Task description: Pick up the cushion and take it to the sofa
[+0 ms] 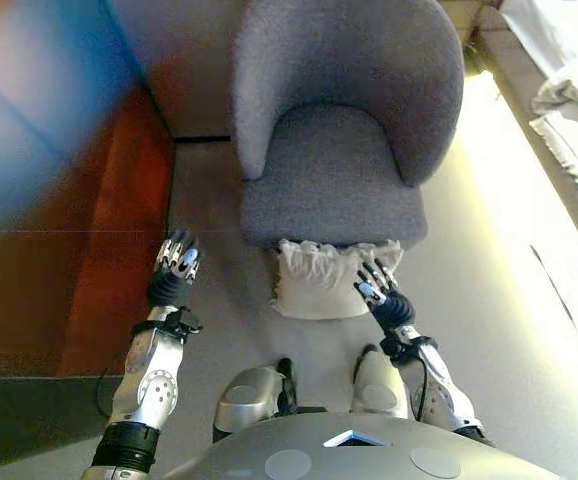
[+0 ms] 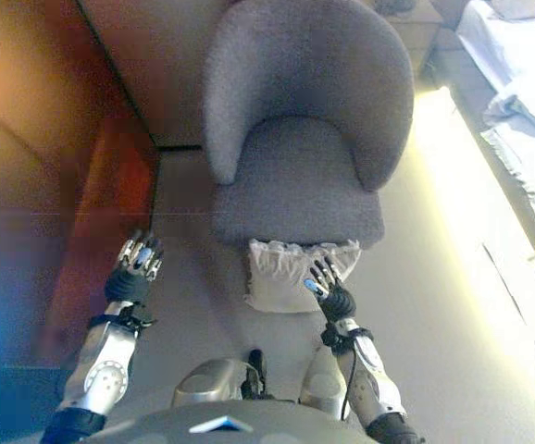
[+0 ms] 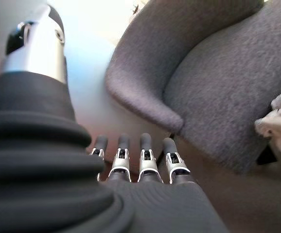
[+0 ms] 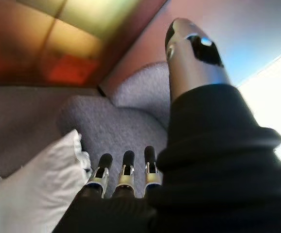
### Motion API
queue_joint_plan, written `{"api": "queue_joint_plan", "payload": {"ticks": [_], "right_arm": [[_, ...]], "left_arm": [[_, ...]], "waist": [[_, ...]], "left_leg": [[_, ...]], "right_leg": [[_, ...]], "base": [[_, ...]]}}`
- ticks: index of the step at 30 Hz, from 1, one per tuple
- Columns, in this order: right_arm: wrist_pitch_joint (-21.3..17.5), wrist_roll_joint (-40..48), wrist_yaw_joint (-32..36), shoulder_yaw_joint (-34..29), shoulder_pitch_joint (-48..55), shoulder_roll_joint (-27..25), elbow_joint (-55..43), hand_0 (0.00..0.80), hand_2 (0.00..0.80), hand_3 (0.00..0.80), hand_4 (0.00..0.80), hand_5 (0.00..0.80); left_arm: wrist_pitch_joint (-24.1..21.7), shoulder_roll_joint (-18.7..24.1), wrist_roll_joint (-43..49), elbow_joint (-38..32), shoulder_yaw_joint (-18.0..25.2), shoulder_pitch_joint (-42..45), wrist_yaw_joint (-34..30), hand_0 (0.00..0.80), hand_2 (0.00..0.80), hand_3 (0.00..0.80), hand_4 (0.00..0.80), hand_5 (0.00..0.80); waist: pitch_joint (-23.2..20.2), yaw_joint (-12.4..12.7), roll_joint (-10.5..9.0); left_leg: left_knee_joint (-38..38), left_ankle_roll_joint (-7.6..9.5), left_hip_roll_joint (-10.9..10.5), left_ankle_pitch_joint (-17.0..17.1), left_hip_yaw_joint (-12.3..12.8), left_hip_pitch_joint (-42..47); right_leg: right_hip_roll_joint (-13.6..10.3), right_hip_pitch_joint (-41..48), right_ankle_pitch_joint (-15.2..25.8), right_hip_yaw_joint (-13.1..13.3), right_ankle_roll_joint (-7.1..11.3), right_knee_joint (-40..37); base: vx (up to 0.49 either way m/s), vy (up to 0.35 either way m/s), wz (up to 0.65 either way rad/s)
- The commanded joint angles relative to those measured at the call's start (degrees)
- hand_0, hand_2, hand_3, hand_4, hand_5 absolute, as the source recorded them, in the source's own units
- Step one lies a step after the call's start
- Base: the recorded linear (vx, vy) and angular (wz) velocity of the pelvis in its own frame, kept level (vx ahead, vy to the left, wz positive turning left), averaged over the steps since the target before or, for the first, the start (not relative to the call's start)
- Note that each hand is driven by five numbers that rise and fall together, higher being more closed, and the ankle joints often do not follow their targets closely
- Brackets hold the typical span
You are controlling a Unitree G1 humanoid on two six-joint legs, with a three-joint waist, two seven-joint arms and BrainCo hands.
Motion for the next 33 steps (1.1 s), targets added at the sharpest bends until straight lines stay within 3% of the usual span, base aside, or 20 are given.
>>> {"api": "queue_joint_plan", "payload": {"ticks": [1, 7, 11, 14, 16, 17, 18, 19, 21, 24, 26, 30, 33], "right_arm": [[-1.34, 1.79, 1.70, -2.03, -3.88, 0.05, -0.69, 0.000, 0.000, 0.000, 0.000, 0.000], [-0.46, 1.45, 2.05, -1.78, -3.32, 0.47, -0.25, 0.000, 0.000, 0.000, 0.000, 0.000], [-0.97, 1.76, 0.38, -0.82, -3.58, 0.40, -1.10, 0.000, 0.000, 0.000, 0.000, 0.000], [0.01, 1.79, -0.48, -0.68, -2.94, -0.30, -2.33, 0.000, 0.000, 0.000, 0.000, 0.000], [0.33, 1.55, 0.40, -1.16, -2.67, -1.40, -2.38, 0.000, 0.000, 0.000, 0.000, 0.000], [0.11, 1.19, 0.67, -1.27, -2.39, -1.80, -2.29, 0.000, 0.000, 0.000, 0.000, 0.000], [-0.03, 1.10, 0.73, -1.30, -2.31, -1.96, -2.21, 0.000, 0.000, 0.000, 0.000, 0.000], [-0.77, 0.74, 0.65, -1.43, -2.12, -2.73, -1.69, 0.000, 0.000, 0.000, 0.000, 0.000], [-1.41, 1.29, 0.58, -1.79, -2.15, -3.45, -1.15, 0.000, 0.000, 0.000, 0.000, 0.000], [-0.83, 2.11, 1.33, -2.53, -2.38, -4.31, -0.51, 0.000, 0.000, 0.000, 0.000, 0.000], [-0.13, 1.93, 1.25, -2.54, -2.69, -4.37, -0.51, 0.000, 0.000, 0.000, 0.000, 0.000], [0.51, 1.62, 2.03, -2.16, -2.47, -5.09, -1.75, 0.000, 0.000, 0.000, 0.000, 0.000], [-0.35, 2.04, 2.38, -2.31, -1.79, -5.24, -2.66, 0.000, 0.000, 0.000, 0.000, 0.000]], "left_arm": [[-3.03, 1.76, 0.99, -6.67, 0.58, 1.42, -1.03, 0.000, 0.000, 0.000, 0.000, 0.000], [-3.19, 1.01, 1.05, -6.83, 0.94, 3.14, -1.35, 0.000, 0.000, 0.000, 0.000, 0.000], [-1.66, 0.59, 1.14, -6.89, 1.05, 3.90, -1.73, 0.000, 0.000, 0.000, 0.000, 0.000], [-1.28, 0.24, 1.09, -7.33, 1.21, 4.60, -2.74, 0.000, 0.000, 0.000, 0.000, 0.000], [-1.40, -0.31, -0.04, -7.89, 0.91, 5.10, -3.04, 0.000, 0.000, 0.000, 0.000, 0.000], [-1.63, -0.62, -0.21, -7.79, 0.48, 5.09, -2.95, 0.000, 0.000, 0.000, 0.000, 0.000], [-1.71, -0.74, -0.20, -7.71, 0.33, 5.05, -2.96, 0.000, 0.000, 0.000, 0.000, 0.000], [-1.69, -1.21, -0.10, -7.21, -0.41, 4.61, -3.10, 0.000, 0.000, 0.000, 0.000, 0.000], [-1.16, -1.39, -0.26, -6.97, -1.40, 3.34, -2.86, 0.000, 0.000, 0.000, 0.000, 0.000], [-2.54, -1.81, -1.06, -6.30, -2.81, 2.59, -2.81, 0.000, 0.000, 0.000, 0.000, 0.000], [-3.10, -1.98, -1.40, -5.97, -2.90, 2.45, -2.31, 0.000, 0.000, 0.000, 0.000, 0.000], [-3.41, -2.10, -1.67, -5.86, -2.14, 2.52, -1.98, 0.000, 0.000, 0.000, 0.000, 0.000], [-2.95, -2.25, -1.40, -5.85, -1.59, 2.58, -2.83, 0.000, 0.000, 0.000, 0.000, 0.000]], "waist": [[2.23, -0.87, -1.77], [1.05, -0.49, -2.57], [-0.83, -1.19, -1.90], [-2.70, -1.98, -0.67], [-3.79, -2.73, 0.61], [-4.25, -2.98, 0.79], [-4.38, -3.08, 0.80], [-4.36, -3.21, 0.51], [-3.67, -3.35, -0.19], [-1.81, -3.33, 0.22], [-1.37, -3.11, 0.52], [-0.61, -1.96, 1.69], [-0.57, -1.64, 2.38]], "left_leg": [[2.29, -2.62, 0.17, -7.18, -4.85, 2.53], [2.95, -2.28, 0.34, -9.56, -5.52, 5.26], [2.66, -3.44, 2.35, -10.82, -5.51, 8.96], [4.68, -5.88, 5.20, -6.62, -4.91, 10.77], [10.21, -8.57, 7.59, -0.94, -4.69, 11.58], [14.31, -9.67, 7.78, 2.77, -4.88, 10.12], [16.31, -9.96, 7.88, 3.70, -5.04, 9.26], [24.86, -10.51, 8.37, 6.75, -5.40, 4.93], [31.52, -10.13, 10.62, 7.72, -4.42, -1.89], [23.61, -9.80, 14.49, 8.14, -1.94, -3.82], [17.03, -10.19, 14.93, 10.19, -1.81, -3.90], [1.91, -11.99, 15.70, 13.79, -4.92, -4.43], [-4.05, -12.87, 15.79, 13.08, -4.83, -4.26]], "right_leg": [[2.12, 0.36, 12.49, -2.50, -0.09, -8.52], [2.03, 1.96, 11.91, -4.15, -0.32, -8.68], [2.70, 1.86, 9.72, -4.16, -1.14, -5.19], [4.56, 2.82, 6.90, -5.65, -2.74, -4.36], [6.54, 4.08, 4.83, -6.81, -5.07, -4.32], [7.18, 4.93, 3.91, -6.97, -6.38, -4.56], [7.37, 5.23, 3.58, -6.98, -6.86, -4.61], [8.09, 6.94, 2.21, -6.15, -8.78, -4.87], [8.36, 9.13, 0.95, -5.16, -10.42, -5.01], [9.62, 11.62, -0.61, -3.50, -10.78, -4.76], [10.28, 12.14, -1.04, -2.20, -10.46, -5.08], [11.16, 13.20, -2.45, 0.51, -9.04, -5.52], [10.59, 14.47, -3.51, 1.08, -8.06, -6.02]], "base": [[0.324, -0.105, 0.12], [0.292, -0.135, 0.27], [0.306, -0.201, 0.02], [0.271, -0.221, -0.03], [0.243, -0.210, -0.05], [0.161, -0.149, -0.06], [0.200, -0.194, -0.05], [0.189, -0.191, 0.01], [0.179, -0.162, 0.01], [0.153, 0.003, -0.07], [0.135, 0.072, -0.05], [0.124, 0.090, -0.05], [0.106, 0.082, -0.10]]}}
